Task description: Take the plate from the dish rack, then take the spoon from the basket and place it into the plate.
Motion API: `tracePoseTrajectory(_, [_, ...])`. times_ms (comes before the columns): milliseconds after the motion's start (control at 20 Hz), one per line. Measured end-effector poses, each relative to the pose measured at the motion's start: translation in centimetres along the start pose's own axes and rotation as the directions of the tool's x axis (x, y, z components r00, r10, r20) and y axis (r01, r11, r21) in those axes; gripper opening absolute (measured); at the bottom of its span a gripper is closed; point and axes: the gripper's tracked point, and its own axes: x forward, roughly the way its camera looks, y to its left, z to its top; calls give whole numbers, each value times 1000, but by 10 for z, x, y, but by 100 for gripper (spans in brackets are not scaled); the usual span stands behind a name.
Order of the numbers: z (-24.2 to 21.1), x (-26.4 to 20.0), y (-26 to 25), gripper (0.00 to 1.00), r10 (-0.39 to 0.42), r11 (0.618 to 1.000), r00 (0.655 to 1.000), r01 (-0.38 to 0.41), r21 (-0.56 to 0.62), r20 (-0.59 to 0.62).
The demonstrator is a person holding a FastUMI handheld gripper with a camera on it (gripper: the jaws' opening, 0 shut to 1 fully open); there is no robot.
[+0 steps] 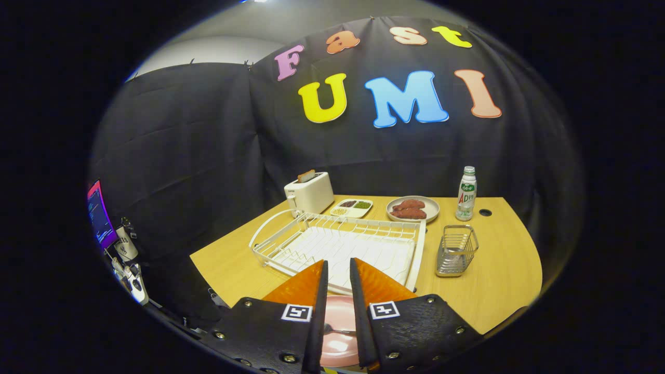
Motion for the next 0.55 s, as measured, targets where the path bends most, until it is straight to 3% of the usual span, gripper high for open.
tracePoseTrajectory(350, [117,-30,-56,26,-121,991,963,132,-30,242])
tracePoseTrajectory(550, [168,-51,-80,26,-168,983,935,184,-22,311])
